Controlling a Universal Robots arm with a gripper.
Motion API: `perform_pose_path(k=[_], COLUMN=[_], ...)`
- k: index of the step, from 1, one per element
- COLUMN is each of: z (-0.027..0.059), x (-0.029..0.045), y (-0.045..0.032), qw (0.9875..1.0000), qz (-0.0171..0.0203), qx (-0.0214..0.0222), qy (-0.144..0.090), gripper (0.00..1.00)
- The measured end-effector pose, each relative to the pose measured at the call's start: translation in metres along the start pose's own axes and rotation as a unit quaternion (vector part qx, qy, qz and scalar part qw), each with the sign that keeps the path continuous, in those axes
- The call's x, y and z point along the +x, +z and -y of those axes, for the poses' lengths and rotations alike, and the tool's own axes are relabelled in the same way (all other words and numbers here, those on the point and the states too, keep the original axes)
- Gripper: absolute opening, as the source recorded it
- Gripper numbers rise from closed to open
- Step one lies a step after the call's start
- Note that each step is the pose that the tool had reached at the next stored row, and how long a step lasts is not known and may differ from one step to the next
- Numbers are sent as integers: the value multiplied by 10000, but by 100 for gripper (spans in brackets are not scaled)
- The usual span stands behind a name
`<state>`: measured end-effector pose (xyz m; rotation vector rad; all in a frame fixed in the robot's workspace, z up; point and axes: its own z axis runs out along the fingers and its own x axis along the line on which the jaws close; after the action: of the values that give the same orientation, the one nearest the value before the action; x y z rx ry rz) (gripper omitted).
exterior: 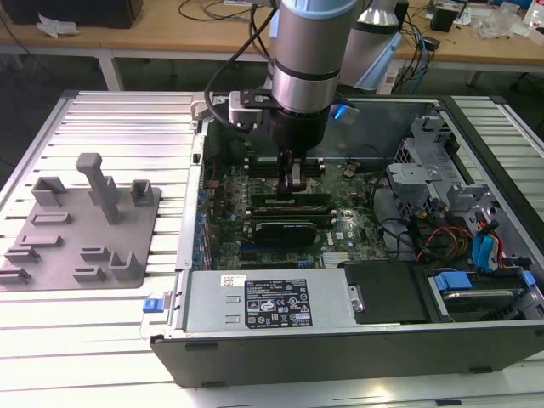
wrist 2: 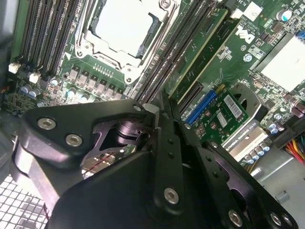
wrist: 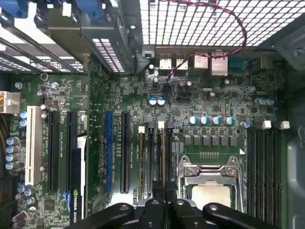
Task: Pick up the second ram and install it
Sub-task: 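Insert the second ram into the second slot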
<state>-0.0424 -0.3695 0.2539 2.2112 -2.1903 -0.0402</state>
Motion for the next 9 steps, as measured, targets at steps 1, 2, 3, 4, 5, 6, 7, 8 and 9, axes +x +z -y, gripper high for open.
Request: perform_pose_path(k=[1, 2, 3, 4, 5, 6, 7, 8, 9], z=[9, 15, 17, 18, 18, 19, 20, 20, 20], x=[0, 0, 0, 1, 1, 0, 0, 0, 2], y=[4, 17, 27, 29, 31, 31, 37, 45, 53], qw=[10000, 10000, 10000, 10000, 10000, 10000, 10000, 10000, 10000], qz=[0, 0, 0, -2, -1, 0, 2, 0, -1], qx=[0, 0, 0, -1, -1, 0, 1, 0, 0], qy=[-1, 0, -1, -1, -1, -1, -1, -1, 2], gripper=[9, 9, 9, 9, 9, 9, 9, 9, 9])
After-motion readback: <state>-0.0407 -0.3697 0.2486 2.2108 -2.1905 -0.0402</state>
